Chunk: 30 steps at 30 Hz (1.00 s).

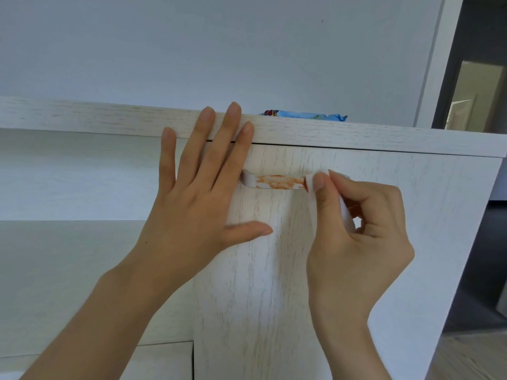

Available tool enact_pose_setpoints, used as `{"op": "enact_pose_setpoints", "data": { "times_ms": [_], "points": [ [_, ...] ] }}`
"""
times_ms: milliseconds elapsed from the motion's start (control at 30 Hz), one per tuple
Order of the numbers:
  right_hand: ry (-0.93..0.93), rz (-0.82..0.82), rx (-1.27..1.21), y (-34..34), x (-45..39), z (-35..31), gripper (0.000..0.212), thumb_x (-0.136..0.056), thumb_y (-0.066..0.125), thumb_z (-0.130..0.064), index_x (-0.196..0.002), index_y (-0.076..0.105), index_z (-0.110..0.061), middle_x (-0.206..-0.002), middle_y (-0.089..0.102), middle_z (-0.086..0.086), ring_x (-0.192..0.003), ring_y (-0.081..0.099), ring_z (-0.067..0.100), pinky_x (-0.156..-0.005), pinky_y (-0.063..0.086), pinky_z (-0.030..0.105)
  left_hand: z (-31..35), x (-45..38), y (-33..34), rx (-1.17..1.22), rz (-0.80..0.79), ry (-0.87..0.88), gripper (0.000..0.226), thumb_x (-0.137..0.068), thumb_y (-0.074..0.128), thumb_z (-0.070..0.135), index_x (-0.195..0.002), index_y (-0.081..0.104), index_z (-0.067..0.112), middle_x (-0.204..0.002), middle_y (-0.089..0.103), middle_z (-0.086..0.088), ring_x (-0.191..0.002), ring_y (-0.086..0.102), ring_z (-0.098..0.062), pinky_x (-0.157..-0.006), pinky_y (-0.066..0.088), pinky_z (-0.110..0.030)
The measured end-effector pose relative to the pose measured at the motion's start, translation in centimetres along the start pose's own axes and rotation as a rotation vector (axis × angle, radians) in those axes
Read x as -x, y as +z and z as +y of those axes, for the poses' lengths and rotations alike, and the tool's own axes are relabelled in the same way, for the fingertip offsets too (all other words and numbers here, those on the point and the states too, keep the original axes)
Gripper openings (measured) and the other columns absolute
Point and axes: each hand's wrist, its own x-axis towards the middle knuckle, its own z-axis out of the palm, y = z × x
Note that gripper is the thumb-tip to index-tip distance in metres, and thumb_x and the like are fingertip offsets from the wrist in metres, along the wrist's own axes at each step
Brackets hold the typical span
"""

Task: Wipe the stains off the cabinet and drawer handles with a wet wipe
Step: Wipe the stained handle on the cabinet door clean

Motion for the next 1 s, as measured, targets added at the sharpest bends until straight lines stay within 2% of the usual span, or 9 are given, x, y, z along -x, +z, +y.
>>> {"op": "enact_pose_setpoints", "data": {
  "times_ms": [333, 533, 700, 900, 1000],
  "points": [
    [-0.082, 0.007, 0.015, 0.3, 0.3, 0.3, 0.005, -0.083, 0.069, -0.013, -0.082, 0.069, -0.008, -0.078, 0.057, 0.002, -0.072, 0.051, -0.001, -0.064, 0.038, 0.005, 0.0, -0.1, 0.1, -0.002, 0.002, -0.002, 0.107, -0.075, 0.041, 0.076, -0.15, 0.013, 0.006, -0.157, 0.01, -0.012, -0.145, 0.005, -0.032, -0.115, -0.008, -0.048],
    [-0.019, 0.02, -0.014, 0.1, 0.7, 0.3, 0.003, -0.083, 0.07, -0.011, -0.082, 0.069, -0.009, -0.078, 0.058, 0.001, -0.072, 0.053, -0.001, -0.064, 0.038, 0.005, 0.1, -0.1, -0.2, 0.002, -0.018, -0.008, 0.107, -0.075, 0.041, 0.076, -0.15, 0.013, 0.006, -0.157, 0.01, -0.012, -0.145, 0.005, -0.032, -0.115, -0.009, -0.048],
    [-0.083, 0.043, 0.001, -0.5, 1.1, 0.1, 0.006, -0.085, 0.066, -0.015, -0.09, 0.067, -0.014, -0.08, 0.058, 0.005, -0.076, 0.052, -0.003, -0.07, 0.041, 0.008, 0.1, -0.1, -0.2, 0.005, -0.018, -0.01, 0.107, -0.074, 0.042, 0.075, -0.15, 0.014, 0.005, -0.157, 0.01, -0.012, -0.145, 0.004, -0.032, -0.115, -0.01, -0.047],
    [-0.161, 0.024, 0.023, 0.3, 0.8, 0.2, 0.015, -0.082, 0.071, -0.008, -0.095, 0.066, -0.014, -0.086, 0.054, -0.009, -0.078, 0.054, 0.008, -0.075, 0.041, 0.009, 0.0, -0.1, -0.2, 0.014, -0.016, -0.002, 0.107, -0.074, 0.043, 0.075, -0.15, 0.011, 0.007, -0.157, 0.01, -0.012, -0.145, 0.003, -0.032, -0.115, -0.01, -0.048],
    [-0.204, 0.037, 0.043, 0.4, 0.8, 0.4, 0.016, -0.081, 0.072, -0.006, -0.096, 0.068, -0.01, -0.087, 0.055, -0.007, -0.079, 0.054, 0.008, -0.075, 0.041, 0.009, 0.0, -0.1, -0.1, 0.016, -0.007, -0.002, 0.107, -0.074, 0.043, 0.075, -0.15, 0.011, 0.007, -0.157, 0.01, -0.011, -0.145, 0.004, -0.031, -0.115, -0.009, -0.048]
  ]
}}
